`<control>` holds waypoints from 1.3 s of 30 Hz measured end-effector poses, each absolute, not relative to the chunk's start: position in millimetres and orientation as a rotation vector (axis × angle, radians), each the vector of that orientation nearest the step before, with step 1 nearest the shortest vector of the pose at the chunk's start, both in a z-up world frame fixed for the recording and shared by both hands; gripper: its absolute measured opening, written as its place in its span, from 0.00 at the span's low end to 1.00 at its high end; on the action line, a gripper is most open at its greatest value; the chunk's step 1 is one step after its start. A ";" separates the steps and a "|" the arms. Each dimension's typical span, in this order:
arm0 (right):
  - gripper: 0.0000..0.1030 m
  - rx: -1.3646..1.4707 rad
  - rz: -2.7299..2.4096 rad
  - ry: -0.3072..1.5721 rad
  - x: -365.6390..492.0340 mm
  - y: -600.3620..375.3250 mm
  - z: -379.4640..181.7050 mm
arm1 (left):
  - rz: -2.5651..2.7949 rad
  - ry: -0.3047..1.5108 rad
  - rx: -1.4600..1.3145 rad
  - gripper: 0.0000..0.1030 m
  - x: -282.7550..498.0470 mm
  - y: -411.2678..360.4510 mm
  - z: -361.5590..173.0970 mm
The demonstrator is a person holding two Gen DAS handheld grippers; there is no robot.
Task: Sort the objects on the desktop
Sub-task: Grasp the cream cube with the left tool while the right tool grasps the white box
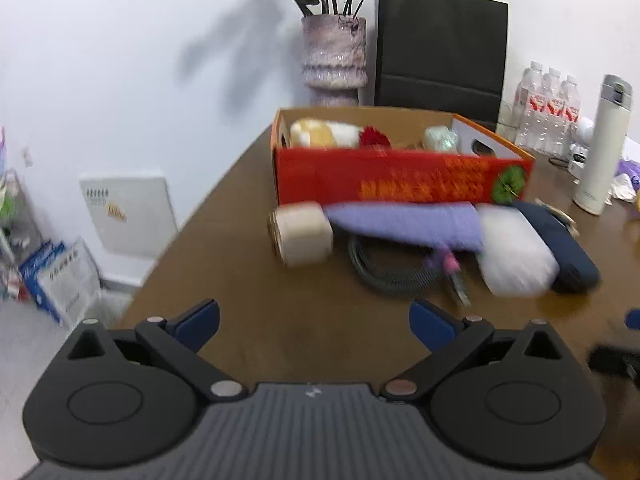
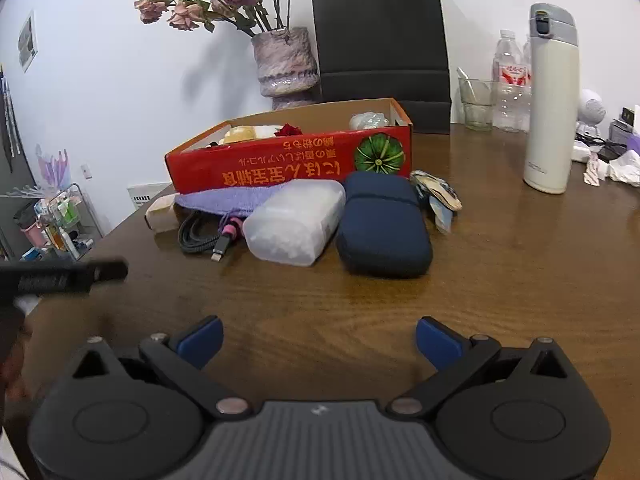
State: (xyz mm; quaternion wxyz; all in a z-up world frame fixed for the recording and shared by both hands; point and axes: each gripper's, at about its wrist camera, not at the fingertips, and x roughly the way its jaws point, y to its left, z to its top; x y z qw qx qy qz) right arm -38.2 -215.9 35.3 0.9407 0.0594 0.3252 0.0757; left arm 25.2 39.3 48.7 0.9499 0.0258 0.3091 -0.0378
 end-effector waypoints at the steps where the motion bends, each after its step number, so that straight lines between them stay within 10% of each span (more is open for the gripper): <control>1: 1.00 0.124 0.157 0.664 -34.0 -214.8 35.1 | -0.058 0.641 0.050 1.00 41.1 42.6 49.1; 11: 1.00 0.116 0.190 0.688 -12.0 -200.4 31.8 | -0.051 0.717 -0.096 0.90 117.3 53.3 33.7; 17: 1.00 0.106 0.223 0.654 11.8 -189.9 42.6 | -0.050 0.707 -0.082 0.47 125.6 49.3 24.5; 39: 0.66 -0.030 0.214 0.628 18.8 -189.2 38.9 | -0.158 0.657 0.022 0.46 -30.7 28.7 37.8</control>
